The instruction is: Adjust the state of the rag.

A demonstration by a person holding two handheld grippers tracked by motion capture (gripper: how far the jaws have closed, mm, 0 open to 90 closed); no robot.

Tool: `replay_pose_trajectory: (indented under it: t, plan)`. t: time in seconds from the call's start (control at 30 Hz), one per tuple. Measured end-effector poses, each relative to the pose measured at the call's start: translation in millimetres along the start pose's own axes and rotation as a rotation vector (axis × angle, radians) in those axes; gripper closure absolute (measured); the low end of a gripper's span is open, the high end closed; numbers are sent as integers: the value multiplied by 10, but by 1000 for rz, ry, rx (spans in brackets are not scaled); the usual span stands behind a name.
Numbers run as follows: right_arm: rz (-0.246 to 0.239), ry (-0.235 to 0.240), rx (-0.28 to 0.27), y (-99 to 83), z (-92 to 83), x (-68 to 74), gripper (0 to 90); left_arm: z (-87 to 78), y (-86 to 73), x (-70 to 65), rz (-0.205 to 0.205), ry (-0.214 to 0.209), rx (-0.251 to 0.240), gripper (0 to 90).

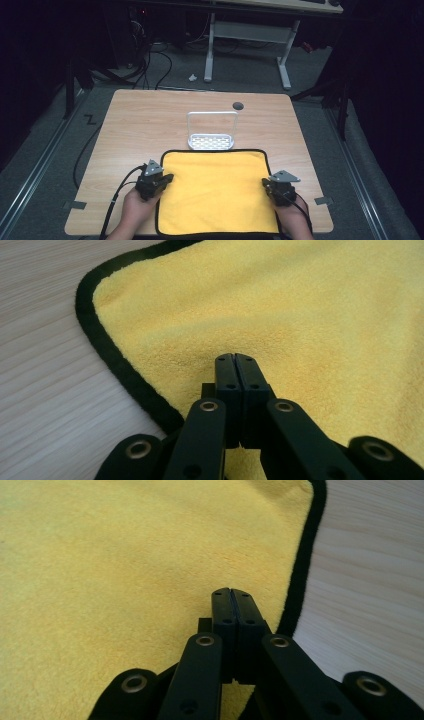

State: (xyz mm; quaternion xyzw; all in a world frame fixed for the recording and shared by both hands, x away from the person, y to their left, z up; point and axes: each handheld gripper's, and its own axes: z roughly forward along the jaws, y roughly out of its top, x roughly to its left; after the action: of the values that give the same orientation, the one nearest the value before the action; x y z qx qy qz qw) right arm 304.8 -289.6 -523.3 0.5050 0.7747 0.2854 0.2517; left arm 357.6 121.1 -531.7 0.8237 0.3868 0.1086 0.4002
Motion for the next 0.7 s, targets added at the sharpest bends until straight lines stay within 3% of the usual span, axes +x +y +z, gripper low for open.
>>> replay_pose_trajectory:
  t: [0.1,0.2,0.33,0.47,0.6,0.7]
  plan:
    - [31,-44,1,-85,-60,-166,900,85,54,-98,23,-14,-2,887]
    - [52,-55,-6,-143,-95,-242,900,132,85,-129,21,-22,-7,887]
    - [84,-41,-24,-161,-106,-262,811,129,96,-95,-6,-40,-8,831]
    - [93,-28,-77,-138,-179,-246,739,51,111,-24,-11,-5,-49,726]
    - [85,-14,-110,-99,-225,-178,708,-4,168,148,-75,6,-72,612]
    - [37,16,-102,-70,-210,-74,722,-24,190,298,-127,23,-106,574]
